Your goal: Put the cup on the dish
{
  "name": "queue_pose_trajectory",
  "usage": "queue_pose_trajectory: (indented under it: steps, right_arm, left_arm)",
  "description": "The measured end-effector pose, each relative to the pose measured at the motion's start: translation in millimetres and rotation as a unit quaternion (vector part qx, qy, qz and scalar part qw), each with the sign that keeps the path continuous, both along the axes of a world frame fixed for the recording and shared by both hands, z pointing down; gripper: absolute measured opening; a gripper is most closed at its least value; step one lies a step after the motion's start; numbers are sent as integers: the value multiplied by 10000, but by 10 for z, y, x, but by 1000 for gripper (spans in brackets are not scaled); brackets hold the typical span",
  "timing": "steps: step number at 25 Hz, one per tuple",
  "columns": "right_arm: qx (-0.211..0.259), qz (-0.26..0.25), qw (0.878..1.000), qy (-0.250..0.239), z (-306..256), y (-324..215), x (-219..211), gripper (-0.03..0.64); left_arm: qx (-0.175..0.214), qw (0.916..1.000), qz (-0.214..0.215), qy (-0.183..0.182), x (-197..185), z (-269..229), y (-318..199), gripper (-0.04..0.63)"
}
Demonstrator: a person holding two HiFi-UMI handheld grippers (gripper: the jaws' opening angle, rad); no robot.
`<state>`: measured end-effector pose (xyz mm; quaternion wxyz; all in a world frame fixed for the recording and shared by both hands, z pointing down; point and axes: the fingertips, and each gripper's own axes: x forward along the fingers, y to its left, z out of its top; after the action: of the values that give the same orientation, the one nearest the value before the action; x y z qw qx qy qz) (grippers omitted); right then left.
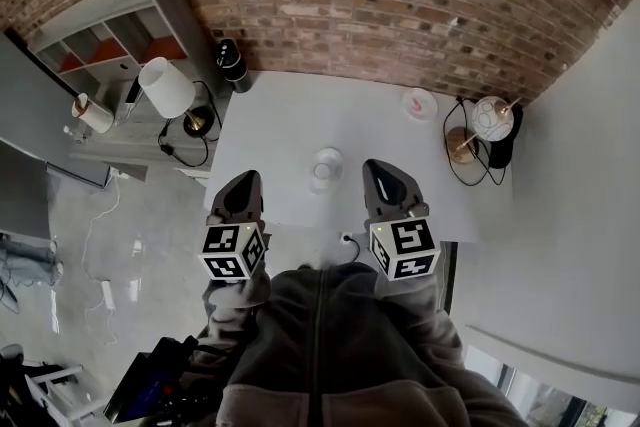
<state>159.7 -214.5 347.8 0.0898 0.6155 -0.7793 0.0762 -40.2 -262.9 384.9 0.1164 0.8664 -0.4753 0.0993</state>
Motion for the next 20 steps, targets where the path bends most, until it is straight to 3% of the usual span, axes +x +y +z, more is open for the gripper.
queue_pose_trajectory:
  steps: [7,20]
  right_arm:
    - [226,-148,9996,76,-153,-95,-103,3]
    - [447,-158,9988,134,-281,-166,-170,3]
  left_arm:
    - [314,9994,55,130,46,-193,-106,6]
    - [376,9992,115,69,22,-241,-188,6]
